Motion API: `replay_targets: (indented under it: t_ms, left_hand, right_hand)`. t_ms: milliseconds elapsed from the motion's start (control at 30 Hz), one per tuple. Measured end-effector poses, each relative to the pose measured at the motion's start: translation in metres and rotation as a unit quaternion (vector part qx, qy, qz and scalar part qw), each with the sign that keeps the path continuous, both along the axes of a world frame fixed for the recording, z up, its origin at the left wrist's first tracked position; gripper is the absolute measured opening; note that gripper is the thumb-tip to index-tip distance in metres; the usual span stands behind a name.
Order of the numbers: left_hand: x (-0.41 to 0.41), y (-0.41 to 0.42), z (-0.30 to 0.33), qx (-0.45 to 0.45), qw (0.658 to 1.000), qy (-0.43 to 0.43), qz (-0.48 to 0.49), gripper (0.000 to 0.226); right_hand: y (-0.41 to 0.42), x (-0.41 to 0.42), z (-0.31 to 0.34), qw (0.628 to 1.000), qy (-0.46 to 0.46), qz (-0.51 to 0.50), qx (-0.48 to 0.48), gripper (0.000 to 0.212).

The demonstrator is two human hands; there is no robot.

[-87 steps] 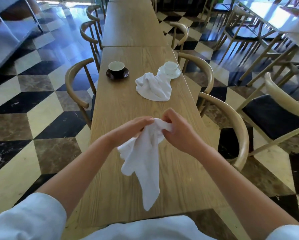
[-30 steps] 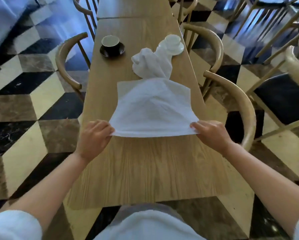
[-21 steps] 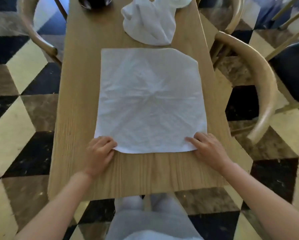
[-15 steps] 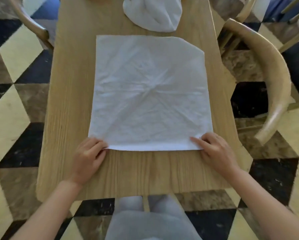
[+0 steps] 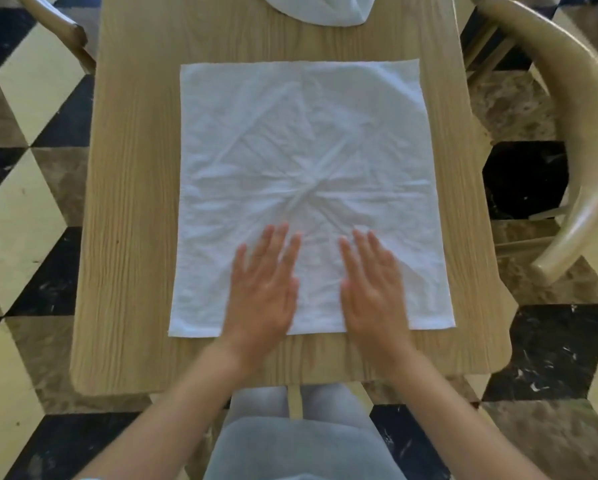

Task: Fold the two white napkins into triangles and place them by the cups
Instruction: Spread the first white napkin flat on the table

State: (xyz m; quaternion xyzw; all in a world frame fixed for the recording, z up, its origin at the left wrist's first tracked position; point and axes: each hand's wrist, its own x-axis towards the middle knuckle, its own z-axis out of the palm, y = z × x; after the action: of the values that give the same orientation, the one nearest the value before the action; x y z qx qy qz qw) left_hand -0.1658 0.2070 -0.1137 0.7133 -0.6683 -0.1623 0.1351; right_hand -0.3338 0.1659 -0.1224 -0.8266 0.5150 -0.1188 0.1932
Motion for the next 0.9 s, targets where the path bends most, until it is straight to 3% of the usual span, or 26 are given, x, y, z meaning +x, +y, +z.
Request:
replay_targets:
  t_ms: [100,200,333,467,600,700,833,900]
  left_hand:
    - [-0.024,-0.015,-0.02,0.056,0.996,-0.072,-0.022,0.055]
    - [0.005,-0.009,-0.034,0.076,0.991,-0.108,-0.028,0.06]
    - [0.081,0.016,-0.04,0.095,0.984,-0.119,0.096,0.066]
    - [0.101,0.013,-0.032,0.111,0.967,-0.125,0.194,0.069]
    - [0.049,-0.046,-0.026,0.023,0.987,-0.109,0.112,0.061]
    - [0.015,-0.089,-0.032,0.024,0.995,-0.09,0.025,0.057]
    - [0.035,-0.104,-0.042,0.05,0.993,-0.105,0.008,0.06]
    - [0.061,-0.099,-0.043,0.046,0.992,-0.114,0.02,0.065]
  right_hand:
    - [-0.001,0.024,-0.015,0.995,0.093,0.016,0.021,0.053]
    - [-0.011,-0.003,-0.024,0.989,0.149,-0.004,0.025,0.054]
    - [-0.029,-0.065,-0.022,0.977,0.188,-0.068,0.071,0.062]
    - [-0.042,-0.053,-0.008,0.979,0.151,-0.113,0.084,0.065]
    - [-0.065,0.022,-0.006,0.994,0.105,-0.024,0.009,0.057]
    - [-0.088,0.063,-0.019,0.995,0.09,0.041,0.028,0.056]
    - [-0.118,0.047,-0.029,0.988,0.123,0.094,0.008,0.055]
    - [-0.134,0.021,-0.031,0.989,0.128,0.073,-0.003,0.061]
